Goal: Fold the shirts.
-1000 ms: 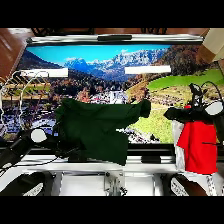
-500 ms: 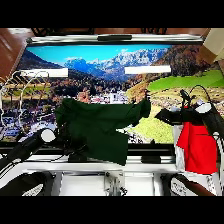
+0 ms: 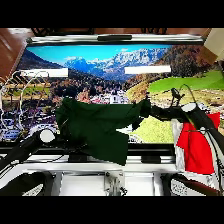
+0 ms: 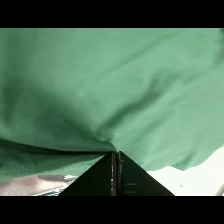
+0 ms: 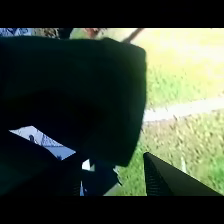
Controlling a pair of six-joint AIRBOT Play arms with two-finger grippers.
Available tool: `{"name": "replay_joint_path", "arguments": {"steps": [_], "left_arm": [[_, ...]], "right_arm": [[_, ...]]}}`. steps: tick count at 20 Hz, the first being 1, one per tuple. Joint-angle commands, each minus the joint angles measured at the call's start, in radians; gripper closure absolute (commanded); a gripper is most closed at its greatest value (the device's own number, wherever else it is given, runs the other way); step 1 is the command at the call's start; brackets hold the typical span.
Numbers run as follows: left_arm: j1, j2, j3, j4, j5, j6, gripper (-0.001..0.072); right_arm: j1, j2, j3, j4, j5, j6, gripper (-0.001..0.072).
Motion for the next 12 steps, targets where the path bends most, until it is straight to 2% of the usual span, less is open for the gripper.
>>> {"name": "replay_joint_path", "arguments": {"steps": [1, 4, 7, 9, 12], "left_arm": [[0.000, 0.060, 0.048, 0.026, 0.000, 0.037, 0.0676], [0.005, 0.121, 0.137, 0.083, 0.000, 0.036, 0.0675], [0.029, 0.145, 0.207, 0.094, 0.000, 0.036, 0.0675], [0.031, 0.145, 0.229, 0.095, 0.000, 0.036, 0.0675], [0.031, 0.144, 0.230, 0.094, -0.003, 0.035, 0.0675]], "right_arm": [[0.119, -0.006, 0.000, -0.010, -0.236, 0.066, 0.0215], [0.132, -0.006, 0.000, -0.031, -0.304, 0.142, 0.0215], [0.106, 0.008, 0.001, -0.040, -0.212, 0.136, 0.0215], [0.086, 0.041, 0.001, -0.120, -0.146, 0.133, 0.0215], [0.064, 0.056, 0.001, -0.267, -0.085, 0.216, 0.0216]]}}
